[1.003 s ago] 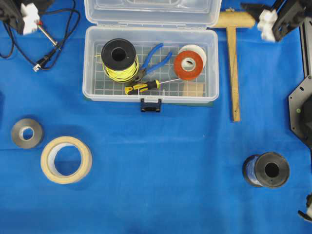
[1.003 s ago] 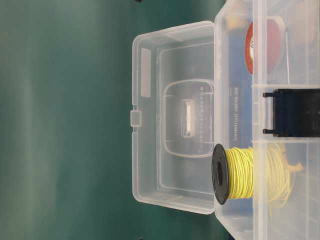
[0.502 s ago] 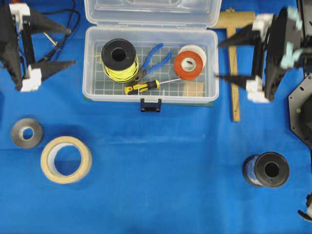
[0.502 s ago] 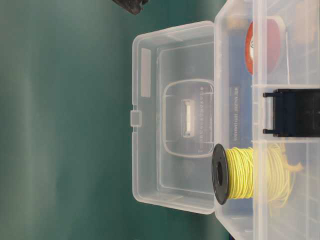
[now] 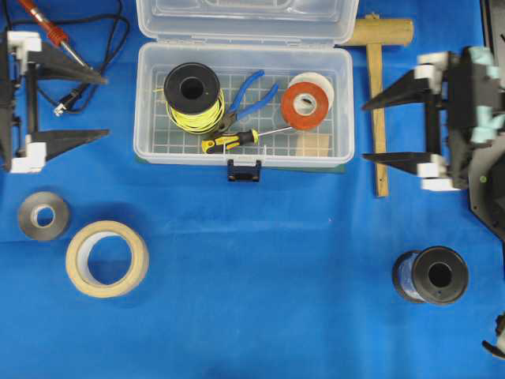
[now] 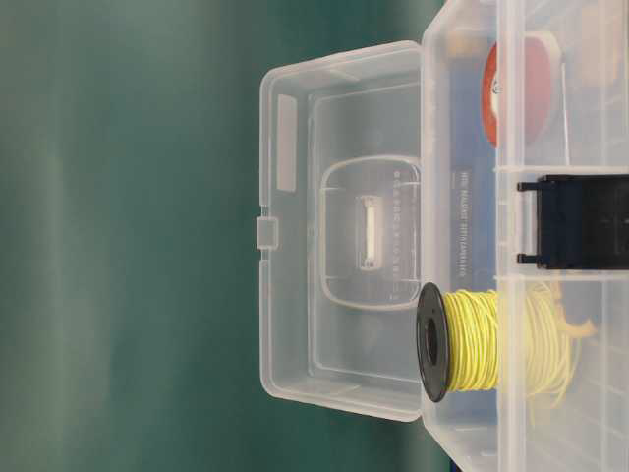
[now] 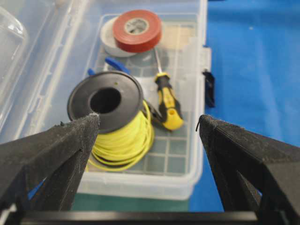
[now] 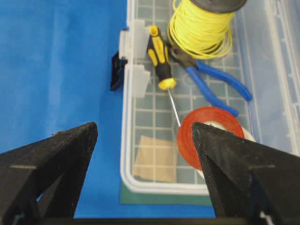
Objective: Open the tool box with both arms.
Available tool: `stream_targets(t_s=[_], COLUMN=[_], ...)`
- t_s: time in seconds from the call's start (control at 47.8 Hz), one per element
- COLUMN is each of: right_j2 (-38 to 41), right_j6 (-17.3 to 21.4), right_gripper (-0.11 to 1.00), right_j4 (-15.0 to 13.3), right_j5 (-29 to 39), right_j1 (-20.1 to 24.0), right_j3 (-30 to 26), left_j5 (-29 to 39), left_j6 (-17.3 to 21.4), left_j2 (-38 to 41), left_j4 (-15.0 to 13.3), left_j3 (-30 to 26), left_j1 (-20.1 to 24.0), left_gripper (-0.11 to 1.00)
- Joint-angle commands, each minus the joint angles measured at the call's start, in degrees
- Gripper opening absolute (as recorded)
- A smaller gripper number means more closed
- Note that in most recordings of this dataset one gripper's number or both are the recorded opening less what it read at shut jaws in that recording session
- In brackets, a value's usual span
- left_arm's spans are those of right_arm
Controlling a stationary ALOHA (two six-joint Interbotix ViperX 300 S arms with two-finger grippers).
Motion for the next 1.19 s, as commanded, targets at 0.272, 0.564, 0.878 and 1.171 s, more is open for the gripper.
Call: stream_targets(t_s=[0.272, 0.564, 0.878, 1.171], right_j2=[-13.97, -18.63, -17.58, -17.84], right_j6=[2.81, 8.09, 8.17, 8.17], right_gripper=[0.81, 0.81, 0.81, 0.81], right_j4=[0.26, 0.18, -0.09, -0.35], right_j5=[6.42, 5.36, 3.87, 3.87], right_j1=[0.09, -0.62, -0.62, -0.62], right_j3=[5.54, 11.25, 12.13, 11.87], left_j5=[5.98, 9.05, 9.14, 9.05], left_j6=[-2.64, -4.83, -5.54, -5.54], left_j2=[-14.41, -22.32, -22.76, -22.68], left_j4=[-0.18, -0.18, -0.18, -0.18], left_j3=[5.36, 10.02, 10.99, 10.9], left_j1=[-0.7, -0.7, -0.7, -0.7], left_gripper=[0.9, 0.9, 0.9, 0.9])
